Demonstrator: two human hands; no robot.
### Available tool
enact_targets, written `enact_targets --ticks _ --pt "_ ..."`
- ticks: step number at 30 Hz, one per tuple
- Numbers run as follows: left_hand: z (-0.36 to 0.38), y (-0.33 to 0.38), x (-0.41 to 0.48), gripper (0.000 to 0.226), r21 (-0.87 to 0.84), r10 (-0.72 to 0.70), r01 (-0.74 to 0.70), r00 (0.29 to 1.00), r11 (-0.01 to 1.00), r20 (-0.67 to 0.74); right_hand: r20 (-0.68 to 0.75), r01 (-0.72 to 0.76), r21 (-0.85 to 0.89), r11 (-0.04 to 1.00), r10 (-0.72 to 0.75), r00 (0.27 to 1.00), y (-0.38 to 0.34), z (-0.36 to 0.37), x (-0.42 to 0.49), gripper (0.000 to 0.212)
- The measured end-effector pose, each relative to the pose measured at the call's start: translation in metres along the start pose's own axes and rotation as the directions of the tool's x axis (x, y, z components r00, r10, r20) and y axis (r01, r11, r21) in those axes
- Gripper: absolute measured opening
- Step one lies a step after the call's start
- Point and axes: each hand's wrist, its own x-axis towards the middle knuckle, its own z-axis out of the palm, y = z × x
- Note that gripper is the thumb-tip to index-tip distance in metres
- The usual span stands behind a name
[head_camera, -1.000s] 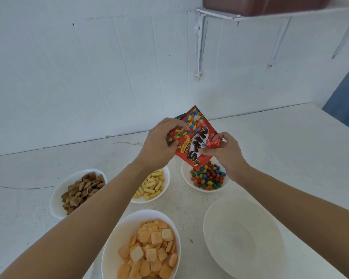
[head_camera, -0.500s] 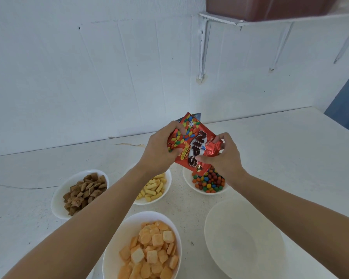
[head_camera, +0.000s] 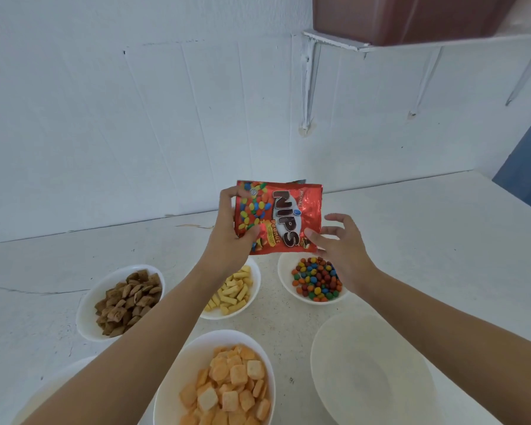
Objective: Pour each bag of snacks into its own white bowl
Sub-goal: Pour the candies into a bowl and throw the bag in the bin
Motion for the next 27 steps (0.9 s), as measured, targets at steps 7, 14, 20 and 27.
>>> enact_targets --ticks 7,14,20,27 --pt "-0.019 -0.018 -0.005 0.082 0.225 -0.164 0.160 0.986 0.961 0.001 0.124 -0.024 0.010 1.000 0.023 0.992 -0.014 0.020 -0.007 0.010" --pt "-0.039 -0.025 -0.003 0.039 0.523 -0.174 0.209 0.978 0.827 -0.115 0.129 0.136 -0.210 0.968 -0.110 0.986 -0.028 0.041 -0.010 0.013" --pt "-0.063 -0.007 -0.009 0.060 0.748 -0.215 0.246 0.966 0.617 -0.140 0.186 0.305 -0.366 0.879 -0.252 0.950 -0.048 0.071 -0.013 0.013" --pt "-0.105 0.017 -0.053 0.053 0.773 0.080 0.119 0.974 0.623 -0.214 0.355 0.516 -0.410 0.752 -0.390 0.850 -0.067 0.127 -0.014 0.004"
